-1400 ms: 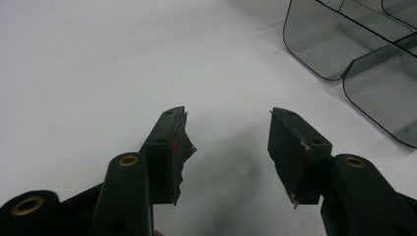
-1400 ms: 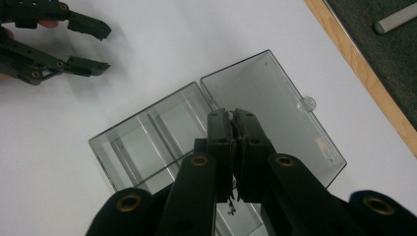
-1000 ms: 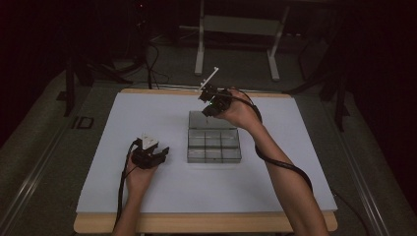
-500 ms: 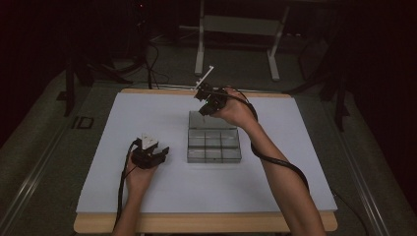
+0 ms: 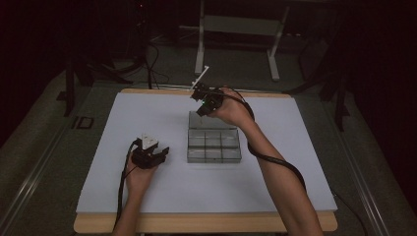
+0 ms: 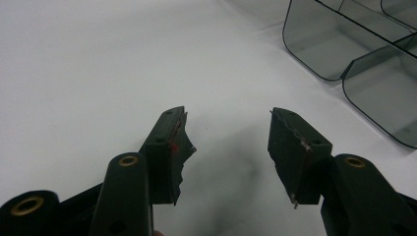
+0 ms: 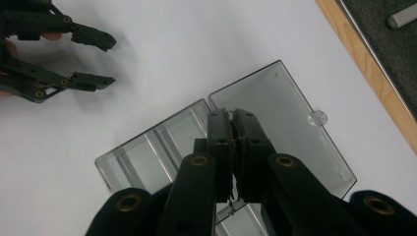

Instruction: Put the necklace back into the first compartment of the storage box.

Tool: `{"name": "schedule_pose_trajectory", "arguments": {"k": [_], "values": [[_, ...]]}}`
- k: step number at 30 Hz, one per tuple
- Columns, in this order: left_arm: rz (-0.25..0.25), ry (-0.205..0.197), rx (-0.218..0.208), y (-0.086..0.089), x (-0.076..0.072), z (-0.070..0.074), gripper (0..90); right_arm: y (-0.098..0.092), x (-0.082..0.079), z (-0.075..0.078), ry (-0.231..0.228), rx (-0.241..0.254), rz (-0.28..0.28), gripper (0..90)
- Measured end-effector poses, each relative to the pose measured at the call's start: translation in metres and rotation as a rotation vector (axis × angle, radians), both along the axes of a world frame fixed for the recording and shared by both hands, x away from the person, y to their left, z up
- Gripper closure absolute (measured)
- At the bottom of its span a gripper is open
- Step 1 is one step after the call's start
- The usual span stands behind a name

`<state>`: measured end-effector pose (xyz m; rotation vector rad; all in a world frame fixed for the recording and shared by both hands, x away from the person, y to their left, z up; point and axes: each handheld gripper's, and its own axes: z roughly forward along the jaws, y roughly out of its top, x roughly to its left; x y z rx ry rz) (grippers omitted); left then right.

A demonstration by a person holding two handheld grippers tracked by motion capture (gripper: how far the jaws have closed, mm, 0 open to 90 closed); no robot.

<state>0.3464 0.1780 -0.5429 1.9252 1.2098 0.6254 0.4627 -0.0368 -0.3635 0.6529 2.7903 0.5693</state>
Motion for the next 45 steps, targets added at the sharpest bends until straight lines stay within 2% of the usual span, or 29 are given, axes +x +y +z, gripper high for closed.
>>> {"name": "schedule_pose_trajectory", "arguments": {"k": [21, 30, 45], "values": [[0.000, 0.001, 0.001, 0.000, 0.000, 0.000, 49.2, 0.009, 0.004, -0.009, 0.026, -0.037, -0.009, 86.9], [-0.001, 0.002, 0.003, 0.000, 0.000, 0.000, 49.2, 0.016, 0.002, -0.015, 0.019, -0.082, 0.003, 86.8], [-0.002, 0.003, 0.003, 0.000, 0.000, 0.000, 49.2, 0.023, 0.001, -0.021, 0.028, -0.103, 0.010, 86.8]]}}
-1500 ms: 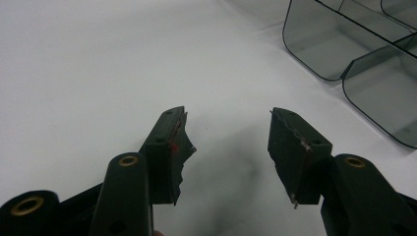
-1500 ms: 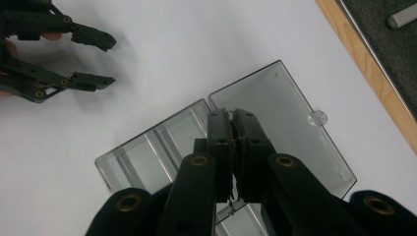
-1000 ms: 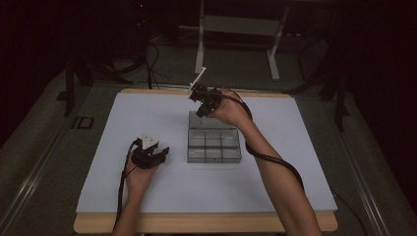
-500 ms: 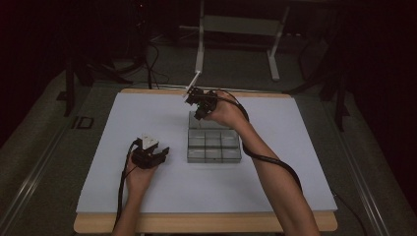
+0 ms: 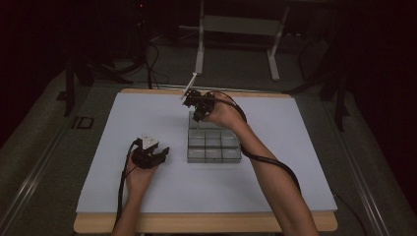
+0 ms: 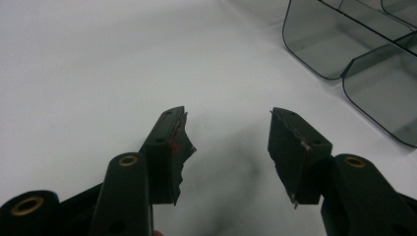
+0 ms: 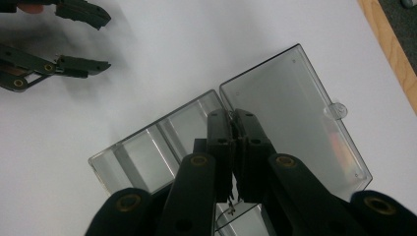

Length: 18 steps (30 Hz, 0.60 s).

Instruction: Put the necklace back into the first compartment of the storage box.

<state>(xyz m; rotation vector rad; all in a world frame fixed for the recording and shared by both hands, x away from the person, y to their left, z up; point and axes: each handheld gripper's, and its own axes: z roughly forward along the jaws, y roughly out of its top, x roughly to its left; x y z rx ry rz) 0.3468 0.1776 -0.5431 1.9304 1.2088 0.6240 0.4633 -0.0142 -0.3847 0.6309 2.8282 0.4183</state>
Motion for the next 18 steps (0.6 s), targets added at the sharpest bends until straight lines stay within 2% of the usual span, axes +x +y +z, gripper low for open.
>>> {"name": "schedule_pose_trajectory", "arguments": {"k": [11, 18], "values": [[0.001, 0.000, -0.001, 0.0000, 0.0001, -0.0001, 49.1, 0.0027, -0.0004, -0.0074, 0.016, -0.018, 0.007, 86.6], [0.000, 0.001, -0.002, 0.0000, 0.0002, -0.0001, 49.1, 0.0030, -0.0002, -0.0092, 0.025, -0.010, 0.006, 83.4]]}}
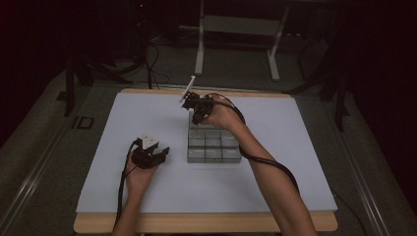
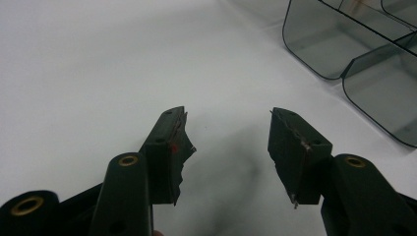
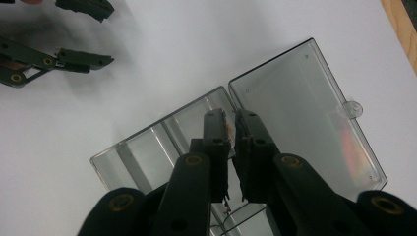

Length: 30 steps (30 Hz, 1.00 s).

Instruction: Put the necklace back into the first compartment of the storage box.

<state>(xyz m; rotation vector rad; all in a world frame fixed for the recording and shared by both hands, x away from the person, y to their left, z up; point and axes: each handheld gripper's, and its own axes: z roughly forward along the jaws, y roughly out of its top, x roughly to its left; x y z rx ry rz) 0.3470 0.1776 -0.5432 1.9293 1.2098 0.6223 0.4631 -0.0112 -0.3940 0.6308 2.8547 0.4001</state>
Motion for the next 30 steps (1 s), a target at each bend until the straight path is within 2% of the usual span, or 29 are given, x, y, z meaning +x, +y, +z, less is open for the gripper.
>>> {"name": "schedule_pose_trajectory", "arguments": {"k": [30], "values": [[0.000, 0.004, -0.001, 0.000, 0.000, 0.000, 49.2, -0.031, 0.010, -0.002, -0.024, 0.037, -0.058, 78.3]]}}
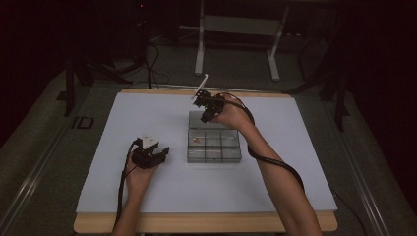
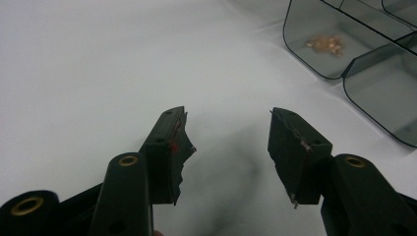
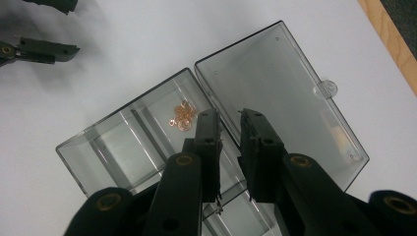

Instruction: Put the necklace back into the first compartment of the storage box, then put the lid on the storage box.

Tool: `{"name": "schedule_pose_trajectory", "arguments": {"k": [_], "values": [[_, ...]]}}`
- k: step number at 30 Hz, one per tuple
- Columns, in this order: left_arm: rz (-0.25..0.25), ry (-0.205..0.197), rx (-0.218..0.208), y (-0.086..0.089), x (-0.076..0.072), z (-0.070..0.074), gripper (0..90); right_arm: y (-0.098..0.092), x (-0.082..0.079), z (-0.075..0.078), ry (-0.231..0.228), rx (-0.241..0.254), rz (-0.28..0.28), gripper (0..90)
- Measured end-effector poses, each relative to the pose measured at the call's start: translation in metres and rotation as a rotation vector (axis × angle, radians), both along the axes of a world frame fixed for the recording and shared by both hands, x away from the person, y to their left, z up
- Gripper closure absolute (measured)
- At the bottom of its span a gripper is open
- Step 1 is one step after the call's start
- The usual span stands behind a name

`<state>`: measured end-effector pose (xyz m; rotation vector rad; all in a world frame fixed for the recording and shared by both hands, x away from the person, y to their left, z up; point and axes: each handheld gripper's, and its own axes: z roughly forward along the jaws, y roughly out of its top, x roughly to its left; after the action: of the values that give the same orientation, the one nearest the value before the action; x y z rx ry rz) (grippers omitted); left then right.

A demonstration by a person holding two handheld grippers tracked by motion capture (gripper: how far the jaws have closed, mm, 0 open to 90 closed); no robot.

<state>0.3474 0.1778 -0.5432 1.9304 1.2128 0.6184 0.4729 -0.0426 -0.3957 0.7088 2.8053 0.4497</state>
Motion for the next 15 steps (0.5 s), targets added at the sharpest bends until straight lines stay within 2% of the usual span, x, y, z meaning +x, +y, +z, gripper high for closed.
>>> {"name": "schedule_pose_trajectory", "arguments": {"k": [15], "values": [[0.000, -0.004, 0.001, 0.0000, -0.0004, 0.0000, 49.1, -0.0104, 0.0041, 0.0010, -0.011, 0.021, -0.025, 77.4]]}}
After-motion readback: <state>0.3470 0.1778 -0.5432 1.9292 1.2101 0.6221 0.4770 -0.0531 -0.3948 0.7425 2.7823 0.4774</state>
